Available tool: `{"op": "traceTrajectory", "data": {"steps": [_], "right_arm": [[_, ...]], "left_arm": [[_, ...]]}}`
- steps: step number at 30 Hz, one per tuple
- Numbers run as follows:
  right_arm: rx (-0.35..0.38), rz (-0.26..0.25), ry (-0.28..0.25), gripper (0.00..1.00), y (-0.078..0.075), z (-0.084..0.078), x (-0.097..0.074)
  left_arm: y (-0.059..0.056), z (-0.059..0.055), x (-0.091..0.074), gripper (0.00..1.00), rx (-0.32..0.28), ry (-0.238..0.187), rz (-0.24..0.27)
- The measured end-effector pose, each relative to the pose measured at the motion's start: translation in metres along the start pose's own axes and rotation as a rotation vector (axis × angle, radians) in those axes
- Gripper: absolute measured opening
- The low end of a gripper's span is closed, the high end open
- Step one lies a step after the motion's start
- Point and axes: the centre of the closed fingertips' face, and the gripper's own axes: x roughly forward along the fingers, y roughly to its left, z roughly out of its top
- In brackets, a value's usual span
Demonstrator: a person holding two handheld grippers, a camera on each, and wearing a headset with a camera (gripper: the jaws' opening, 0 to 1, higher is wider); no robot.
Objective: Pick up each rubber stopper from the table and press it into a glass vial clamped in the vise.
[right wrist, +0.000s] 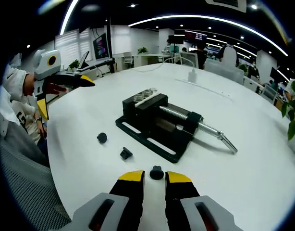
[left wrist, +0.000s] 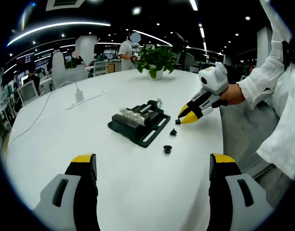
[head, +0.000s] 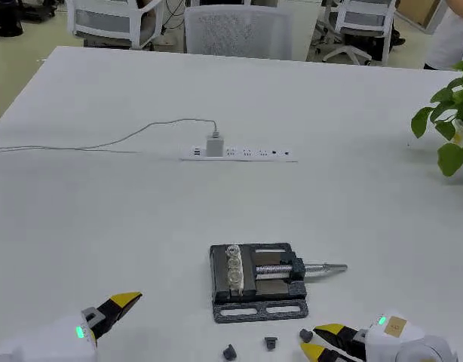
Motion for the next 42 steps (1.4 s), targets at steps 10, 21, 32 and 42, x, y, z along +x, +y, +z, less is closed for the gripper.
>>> {"op": "traceTrajectory", "data": {"steps": [10, 21, 32, 42], "right_arm": [[0.003, 0.002, 0.008, 0.09, -0.001, -0.002, 0.002], [-0.006, 0.005, 0.014, 0.07, -0.002, -0.002, 0.003], [-0.022, 0.02, 0.002, 0.06, -0.001, 0.003, -0.001], [-0.087, 0.117, -0.082, 0.06, 0.01, 0.04, -0.032]], "left_arm": [[-0.001, -0.001, 0.002, 0.97, -0.006, 0.002, -0.004], [-0.001, 0.0, 0.003, 0.96, -0.007, 0.002, -0.007], [-0.001, 0.003, 0.003, 0.95, -0.007, -0.007, -0.01], [-0.005, 0.029, 0.002, 0.9, 0.021, -0.044, -0.037]]}}
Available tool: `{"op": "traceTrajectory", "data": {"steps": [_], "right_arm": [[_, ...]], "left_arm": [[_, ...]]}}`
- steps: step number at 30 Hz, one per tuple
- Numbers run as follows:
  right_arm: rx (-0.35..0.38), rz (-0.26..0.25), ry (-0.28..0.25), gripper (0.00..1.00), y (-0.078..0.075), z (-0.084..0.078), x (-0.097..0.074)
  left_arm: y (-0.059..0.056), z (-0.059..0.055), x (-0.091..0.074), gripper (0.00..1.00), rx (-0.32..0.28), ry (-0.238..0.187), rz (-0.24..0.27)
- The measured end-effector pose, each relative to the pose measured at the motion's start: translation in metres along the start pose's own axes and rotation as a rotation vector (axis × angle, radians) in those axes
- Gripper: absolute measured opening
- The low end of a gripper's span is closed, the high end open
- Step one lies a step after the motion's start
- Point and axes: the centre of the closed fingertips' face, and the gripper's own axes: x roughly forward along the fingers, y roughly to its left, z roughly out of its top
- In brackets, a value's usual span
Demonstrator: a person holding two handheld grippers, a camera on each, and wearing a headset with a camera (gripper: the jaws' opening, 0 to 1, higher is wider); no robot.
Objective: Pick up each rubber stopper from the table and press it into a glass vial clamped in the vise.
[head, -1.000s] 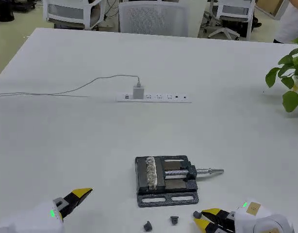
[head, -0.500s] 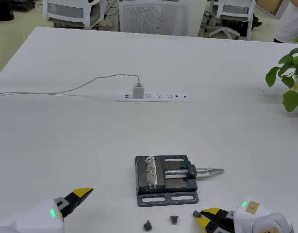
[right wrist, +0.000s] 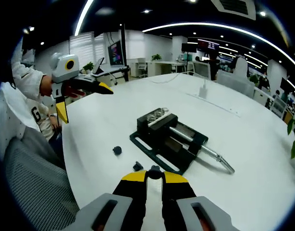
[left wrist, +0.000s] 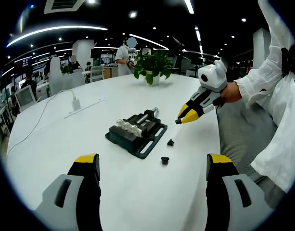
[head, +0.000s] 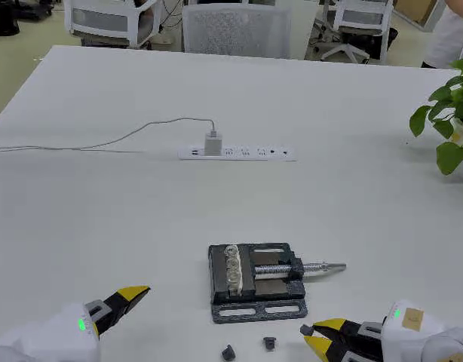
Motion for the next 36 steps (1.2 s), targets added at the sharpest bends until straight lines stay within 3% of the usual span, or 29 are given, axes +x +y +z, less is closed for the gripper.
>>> {"op": "traceTrajectory", "data": {"steps": [10, 16, 25, 26, 36], "right_arm": [[-0.072, 0.183, -0.123, 0.06, 0.028, 0.066, -0.037], [-0.11, 0.298, -0.189, 0.06, 0.047, 0.107, -0.061], [-0.156, 0.448, -0.267, 0.06, 0.074, 0.157, -0.094], [-0.167, 0.463, -0.278, 0.06, 0.078, 0.163, -0.098], [-0.213, 0.538, -0.346, 0.06, 0.104, 0.197, -0.118]], "left_arm": [[-0.015, 0.056, 0.001, 0.8, 0.041, -0.095, -0.085], [-0.037, 0.104, -0.008, 0.73, 0.087, -0.177, -0.19], [-0.057, 0.152, -0.025, 0.53, 0.109, -0.25, -0.293], [-0.064, 0.159, -0.029, 0.5, 0.114, -0.267, -0.326], [-0.088, 0.187, -0.044, 0.27, 0.102, -0.311, -0.434]]}}
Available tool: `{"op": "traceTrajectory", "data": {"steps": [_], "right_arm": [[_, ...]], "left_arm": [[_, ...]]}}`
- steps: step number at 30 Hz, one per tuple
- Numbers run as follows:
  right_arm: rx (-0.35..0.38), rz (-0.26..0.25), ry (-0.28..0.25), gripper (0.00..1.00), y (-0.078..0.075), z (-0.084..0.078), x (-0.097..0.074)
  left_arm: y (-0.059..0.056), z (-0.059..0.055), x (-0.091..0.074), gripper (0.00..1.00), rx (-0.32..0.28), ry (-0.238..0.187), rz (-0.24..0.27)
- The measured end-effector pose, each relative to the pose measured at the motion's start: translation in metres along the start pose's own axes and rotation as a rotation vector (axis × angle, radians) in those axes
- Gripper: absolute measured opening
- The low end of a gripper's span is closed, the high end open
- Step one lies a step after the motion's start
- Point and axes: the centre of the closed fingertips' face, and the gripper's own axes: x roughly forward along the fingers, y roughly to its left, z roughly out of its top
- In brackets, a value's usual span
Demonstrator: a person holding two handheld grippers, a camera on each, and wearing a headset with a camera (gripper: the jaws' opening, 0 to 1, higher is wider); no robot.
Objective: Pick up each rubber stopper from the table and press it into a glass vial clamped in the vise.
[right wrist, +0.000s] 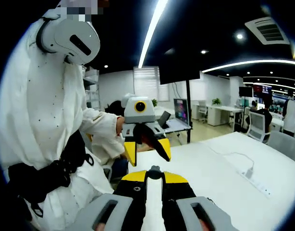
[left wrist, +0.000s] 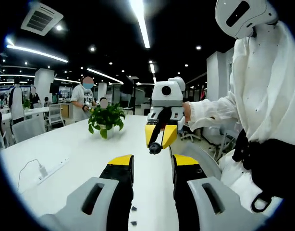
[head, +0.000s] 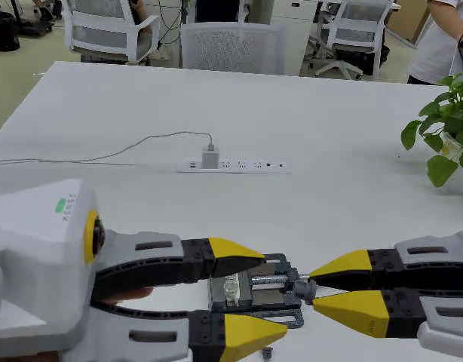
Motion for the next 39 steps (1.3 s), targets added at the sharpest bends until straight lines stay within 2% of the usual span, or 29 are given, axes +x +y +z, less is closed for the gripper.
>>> {"op": "traceTrajectory", "data": {"steps": [7, 19, 39], "right_arm": [[-0.017, 0.035, -0.03, 0.06, 0.011, 0.015, 0.004], [-0.036, 0.058, -0.033, 0.06, 0.019, 0.02, 0.004], [-0.044, 0.074, -0.04, 0.06, 0.023, 0.022, 0.004]], "left_arm": [[-0.01, 0.013, 0.002, 0.21, -0.005, -0.03, -0.043], [-0.021, 0.023, 0.003, 0.1, -0.004, -0.053, -0.087], [-0.025, 0.022, 0.002, 0.05, 0.0, -0.04, -0.098]]}}
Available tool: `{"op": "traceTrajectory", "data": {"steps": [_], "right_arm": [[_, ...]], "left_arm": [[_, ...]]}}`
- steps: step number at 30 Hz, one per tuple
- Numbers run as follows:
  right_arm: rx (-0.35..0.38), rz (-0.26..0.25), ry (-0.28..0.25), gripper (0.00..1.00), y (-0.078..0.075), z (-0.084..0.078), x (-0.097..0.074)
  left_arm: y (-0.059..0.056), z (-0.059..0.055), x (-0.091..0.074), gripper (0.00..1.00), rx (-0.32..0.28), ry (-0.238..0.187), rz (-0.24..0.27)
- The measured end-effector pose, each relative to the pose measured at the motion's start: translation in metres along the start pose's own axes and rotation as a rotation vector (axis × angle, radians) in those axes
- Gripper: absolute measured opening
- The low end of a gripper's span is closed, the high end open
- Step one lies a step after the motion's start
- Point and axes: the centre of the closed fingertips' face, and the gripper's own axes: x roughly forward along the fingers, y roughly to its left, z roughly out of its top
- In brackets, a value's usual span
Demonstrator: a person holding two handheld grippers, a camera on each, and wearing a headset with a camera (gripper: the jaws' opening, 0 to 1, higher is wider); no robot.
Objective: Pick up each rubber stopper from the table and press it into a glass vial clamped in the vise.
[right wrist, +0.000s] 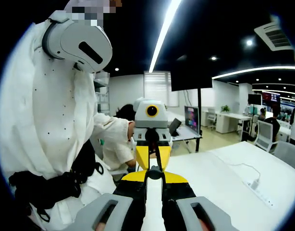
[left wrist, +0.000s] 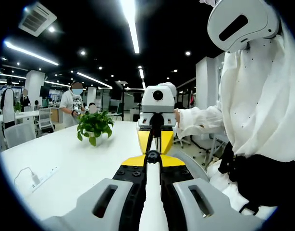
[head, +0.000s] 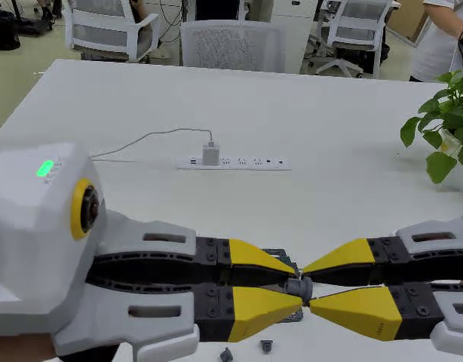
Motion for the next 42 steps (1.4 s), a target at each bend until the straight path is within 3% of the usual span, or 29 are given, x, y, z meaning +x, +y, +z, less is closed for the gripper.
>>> {"op": "traceTrajectory", "data": {"steps": [17, 42], "right_arm": [[0.0, -0.015, 0.002, 0.06, -0.002, 0.002, 0.0], [-0.002, -0.081, -0.083, 0.07, -0.012, 0.023, -0.004]], "left_arm": [[0.002, 0.002, -0.001, 0.04, 0.006, -0.02, 0.005], [0.011, 0.022, -0.004, 0.04, -0.054, -0.171, 0.077]]}}
